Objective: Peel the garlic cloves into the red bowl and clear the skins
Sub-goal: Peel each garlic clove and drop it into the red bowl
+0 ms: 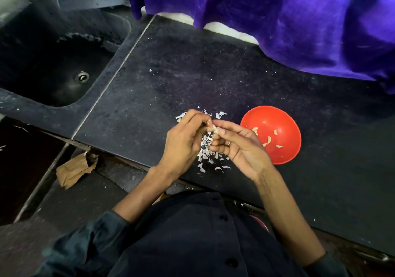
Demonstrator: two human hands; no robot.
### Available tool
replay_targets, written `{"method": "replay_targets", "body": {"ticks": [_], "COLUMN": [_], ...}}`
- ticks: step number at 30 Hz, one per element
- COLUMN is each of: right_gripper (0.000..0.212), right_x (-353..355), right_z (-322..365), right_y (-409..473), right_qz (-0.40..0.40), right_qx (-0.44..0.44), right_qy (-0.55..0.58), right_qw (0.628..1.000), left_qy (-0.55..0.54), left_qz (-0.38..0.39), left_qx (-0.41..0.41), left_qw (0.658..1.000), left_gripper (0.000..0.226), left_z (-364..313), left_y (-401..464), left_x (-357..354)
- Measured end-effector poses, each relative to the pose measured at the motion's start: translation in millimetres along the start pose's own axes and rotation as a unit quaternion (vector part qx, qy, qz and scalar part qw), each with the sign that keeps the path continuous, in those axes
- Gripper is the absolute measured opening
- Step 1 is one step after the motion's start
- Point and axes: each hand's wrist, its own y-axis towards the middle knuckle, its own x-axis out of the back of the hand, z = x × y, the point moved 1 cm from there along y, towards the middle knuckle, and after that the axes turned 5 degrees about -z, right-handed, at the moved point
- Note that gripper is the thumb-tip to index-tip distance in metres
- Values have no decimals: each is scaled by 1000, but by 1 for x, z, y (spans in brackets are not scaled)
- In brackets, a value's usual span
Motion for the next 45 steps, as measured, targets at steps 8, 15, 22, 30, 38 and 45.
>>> {"method": "replay_targets", "body": {"ticks": [8, 15, 22, 30, 38, 45], "right_gripper": [30, 27, 19, 26, 31, 15], "right_x": [-3, -3, -4, 5, 13, 20], "right_z": [0, 3, 1, -1, -9, -14], "right_y": [0, 1, 0, 3, 9, 17], "right_qz": [3, 9, 18, -27, -68, -133], "right_qx": [22, 22, 26, 69, 53, 93], "right_qy": [15, -17, -8, 16, -25, -234], "right_qw": [1000, 1000, 999, 997, 996, 959], "left_qy": [-29, -35, -41, -65, 17, 106], "left_qz": [-15, 15, 12, -38, 13, 75], "left_qx": [27, 25, 47, 162, 195, 226], "left_qw": [999, 999, 998, 984, 981, 965], "left_gripper": [18, 11, 22, 3, 20, 24], "left_z": [-2, -4, -7, 2, 14, 13], "left_y": [4, 6, 7, 7, 9, 14], "left_x": [0, 3, 1, 4, 0, -7]}}
